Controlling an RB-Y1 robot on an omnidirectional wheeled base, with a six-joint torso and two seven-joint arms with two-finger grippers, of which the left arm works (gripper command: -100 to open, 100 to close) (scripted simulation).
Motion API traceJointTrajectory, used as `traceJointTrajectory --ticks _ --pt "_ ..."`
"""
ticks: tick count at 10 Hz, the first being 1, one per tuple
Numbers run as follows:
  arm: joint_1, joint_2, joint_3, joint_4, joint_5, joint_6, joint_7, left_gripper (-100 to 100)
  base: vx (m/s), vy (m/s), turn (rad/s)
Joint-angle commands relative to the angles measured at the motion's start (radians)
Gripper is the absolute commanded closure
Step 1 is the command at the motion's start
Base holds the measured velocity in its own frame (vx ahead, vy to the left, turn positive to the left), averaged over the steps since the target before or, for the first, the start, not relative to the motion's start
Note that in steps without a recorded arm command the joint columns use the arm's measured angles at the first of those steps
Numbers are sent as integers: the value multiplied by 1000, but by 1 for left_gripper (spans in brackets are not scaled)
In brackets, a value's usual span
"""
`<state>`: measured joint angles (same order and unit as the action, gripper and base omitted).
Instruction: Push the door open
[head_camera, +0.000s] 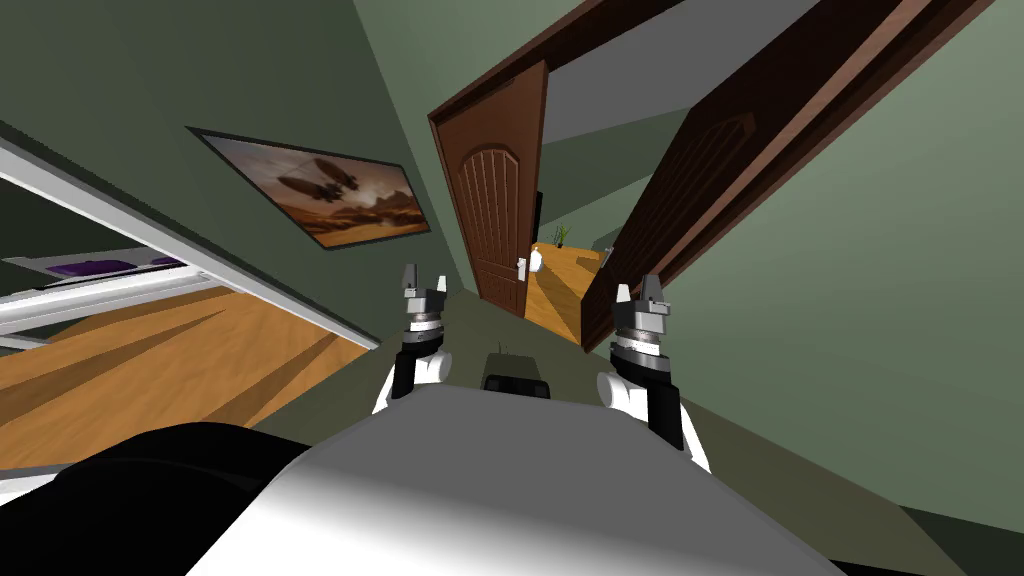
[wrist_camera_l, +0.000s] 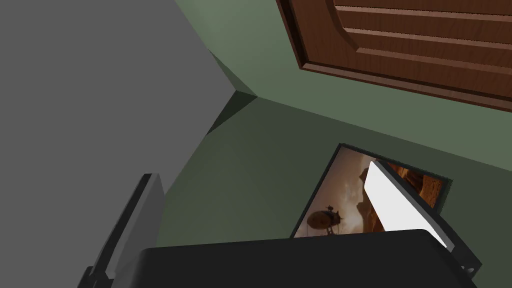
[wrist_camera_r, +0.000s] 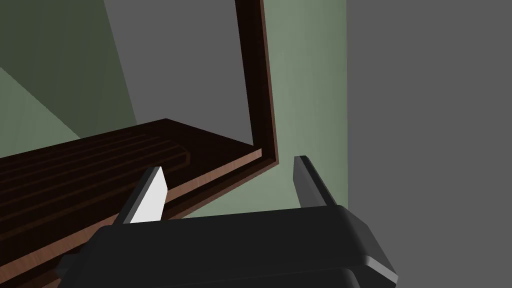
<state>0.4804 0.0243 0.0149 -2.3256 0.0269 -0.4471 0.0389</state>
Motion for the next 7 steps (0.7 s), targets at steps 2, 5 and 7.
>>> traceJointTrajectory --ticks 2,5,7 --pt "-25 11 -13 58 -1 10 3 -100 168 2 -74" --pt "-54 22 -28 125 -2 22 7 -100 150 35 -71" --pt "-72 28 -37 164 -3 29 9 -100 93 22 -56"
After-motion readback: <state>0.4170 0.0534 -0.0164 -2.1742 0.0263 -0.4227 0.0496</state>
